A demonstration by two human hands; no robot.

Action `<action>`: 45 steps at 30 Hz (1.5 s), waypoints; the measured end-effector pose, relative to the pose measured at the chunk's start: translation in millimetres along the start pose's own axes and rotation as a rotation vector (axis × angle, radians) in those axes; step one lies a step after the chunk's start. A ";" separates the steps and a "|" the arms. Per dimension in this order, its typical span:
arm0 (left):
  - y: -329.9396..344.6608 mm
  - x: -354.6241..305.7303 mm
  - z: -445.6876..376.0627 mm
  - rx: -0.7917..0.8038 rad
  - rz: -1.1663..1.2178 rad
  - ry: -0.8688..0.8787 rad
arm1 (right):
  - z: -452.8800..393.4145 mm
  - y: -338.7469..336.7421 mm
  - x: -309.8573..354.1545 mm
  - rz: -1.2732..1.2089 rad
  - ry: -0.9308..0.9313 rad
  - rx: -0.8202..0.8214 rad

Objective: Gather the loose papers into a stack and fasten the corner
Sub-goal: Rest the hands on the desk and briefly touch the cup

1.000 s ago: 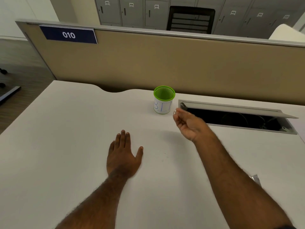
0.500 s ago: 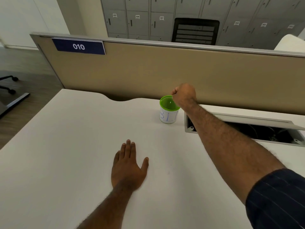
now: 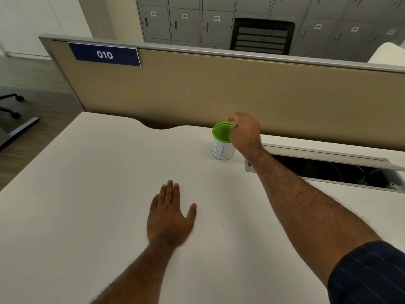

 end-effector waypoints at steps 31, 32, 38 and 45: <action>-0.7 -1.2 0.6 -0.008 -0.023 -0.005 | 158.8 12.2 -75.2 -1.263 0.875 -0.087; -0.6 -0.9 0.2 -0.010 -0.024 -0.003 | 163.2 15.4 -72.8 -1.261 0.890 -0.059; -0.3 -0.6 -0.4 -0.013 -0.040 -0.010 | 200.7 36.5 -20.3 -1.234 0.864 0.177; -0.6 0.5 0.0 -0.017 -0.045 -0.013 | 223.8 2.4 -15.7 -1.056 0.750 -0.004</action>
Point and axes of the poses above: each hand's wrist, its own z-axis away from the middle knuckle, its own y-axis out of the palm, x = y × z, the point moved 5 cm from there along -z, towards the middle knuckle, and after that the axes turned 13 degrees about -y, right-handed, at the moved point
